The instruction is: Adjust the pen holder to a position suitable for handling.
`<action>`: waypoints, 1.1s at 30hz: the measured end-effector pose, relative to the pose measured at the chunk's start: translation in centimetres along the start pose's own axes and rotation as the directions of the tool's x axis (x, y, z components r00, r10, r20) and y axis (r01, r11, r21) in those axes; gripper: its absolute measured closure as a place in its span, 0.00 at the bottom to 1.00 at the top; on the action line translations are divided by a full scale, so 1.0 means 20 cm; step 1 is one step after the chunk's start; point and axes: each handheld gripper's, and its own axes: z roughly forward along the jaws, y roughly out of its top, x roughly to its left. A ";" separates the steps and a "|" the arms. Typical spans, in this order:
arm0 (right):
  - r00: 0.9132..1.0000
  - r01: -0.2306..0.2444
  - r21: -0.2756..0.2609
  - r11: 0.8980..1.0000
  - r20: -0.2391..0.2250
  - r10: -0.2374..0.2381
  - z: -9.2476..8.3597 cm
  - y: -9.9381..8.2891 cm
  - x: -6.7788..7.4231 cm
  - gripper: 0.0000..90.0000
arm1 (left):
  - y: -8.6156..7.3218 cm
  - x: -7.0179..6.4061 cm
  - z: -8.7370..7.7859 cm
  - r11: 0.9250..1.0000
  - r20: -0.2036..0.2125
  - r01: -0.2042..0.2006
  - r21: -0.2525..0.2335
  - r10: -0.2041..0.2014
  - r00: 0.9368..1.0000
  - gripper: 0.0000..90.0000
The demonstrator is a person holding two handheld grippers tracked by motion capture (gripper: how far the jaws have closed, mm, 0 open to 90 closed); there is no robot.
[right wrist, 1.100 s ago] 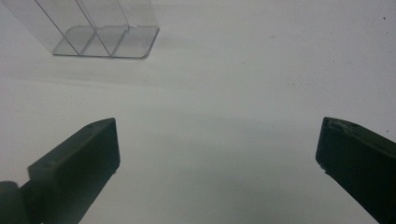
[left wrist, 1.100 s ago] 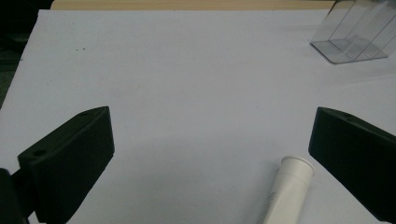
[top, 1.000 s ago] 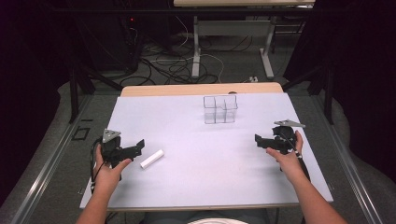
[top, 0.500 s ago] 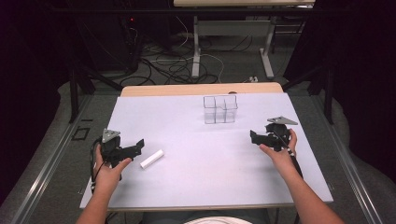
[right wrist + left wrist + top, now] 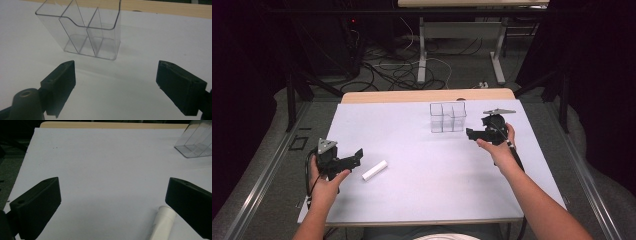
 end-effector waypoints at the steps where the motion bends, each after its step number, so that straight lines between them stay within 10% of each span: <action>1: 1.000 0.008 0.006 1.000 -0.001 -0.008 0.00 0.02 0.01 0.17 | 0.00 0.00 0.00 1.000 0.001 -0.002 0.002 0.002 1.000 0.00; 11: 0.997 0.078 0.047 0.996 0.024 -0.080 0.02 0.21 0.07 0.22 | 0.00 0.01 0.00 1.000 -0.004 0.000 -0.002 0.000 1.000 0.00; 33: 0.997 -0.007 0.137 0.990 0.077 -0.004 0.18 0.40 0.07 0.45 | -0.01 0.00 0.01 1.000 0.006 -0.005 0.013 0.005 1.000 0.00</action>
